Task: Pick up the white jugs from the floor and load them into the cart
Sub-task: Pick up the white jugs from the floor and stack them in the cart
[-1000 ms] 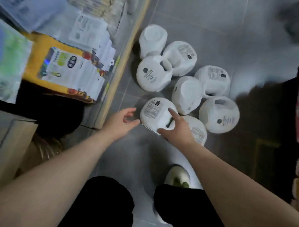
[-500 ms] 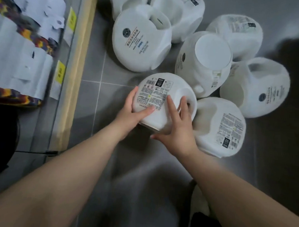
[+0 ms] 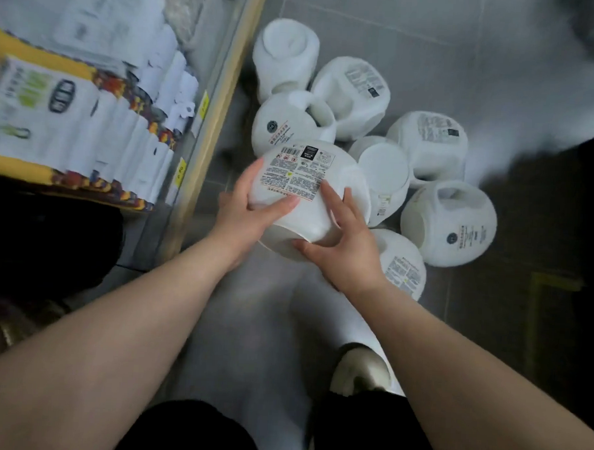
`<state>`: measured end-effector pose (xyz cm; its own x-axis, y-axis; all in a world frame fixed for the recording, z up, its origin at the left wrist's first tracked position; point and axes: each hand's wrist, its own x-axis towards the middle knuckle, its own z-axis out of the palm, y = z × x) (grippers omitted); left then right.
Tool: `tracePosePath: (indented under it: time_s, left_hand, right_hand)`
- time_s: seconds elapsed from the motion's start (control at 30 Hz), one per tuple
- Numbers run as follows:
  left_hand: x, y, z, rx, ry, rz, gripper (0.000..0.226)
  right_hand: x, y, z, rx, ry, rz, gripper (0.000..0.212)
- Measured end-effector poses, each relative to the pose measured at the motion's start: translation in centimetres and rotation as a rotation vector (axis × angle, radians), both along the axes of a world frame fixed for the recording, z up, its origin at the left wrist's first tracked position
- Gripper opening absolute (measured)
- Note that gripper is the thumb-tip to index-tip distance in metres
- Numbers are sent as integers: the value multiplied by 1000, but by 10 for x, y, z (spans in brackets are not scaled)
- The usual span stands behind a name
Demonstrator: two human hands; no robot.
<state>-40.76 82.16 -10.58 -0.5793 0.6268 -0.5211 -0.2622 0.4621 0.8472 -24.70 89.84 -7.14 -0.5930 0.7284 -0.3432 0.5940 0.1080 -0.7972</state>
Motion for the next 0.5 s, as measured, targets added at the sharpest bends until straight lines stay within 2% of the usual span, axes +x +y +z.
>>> tracePosePath:
  time_s: [0.13,0.27,0.4,0.5]
  left_hand:
    - [2,-11,128,42,45,71,83]
    - [9,-32,275,64,-10,127,80]
    - [27,-57,410,73,-33,172,51]
    - [45,-81,481,130,-39,267,60]
  right_hand:
    - [-5,3,127,-6,34,83,89]
    - [-9,2,271,-45,44,208,87]
    - [-3,-2,400,-52,1,319,87]
    - [6,-9,471,-47,34,392,86]
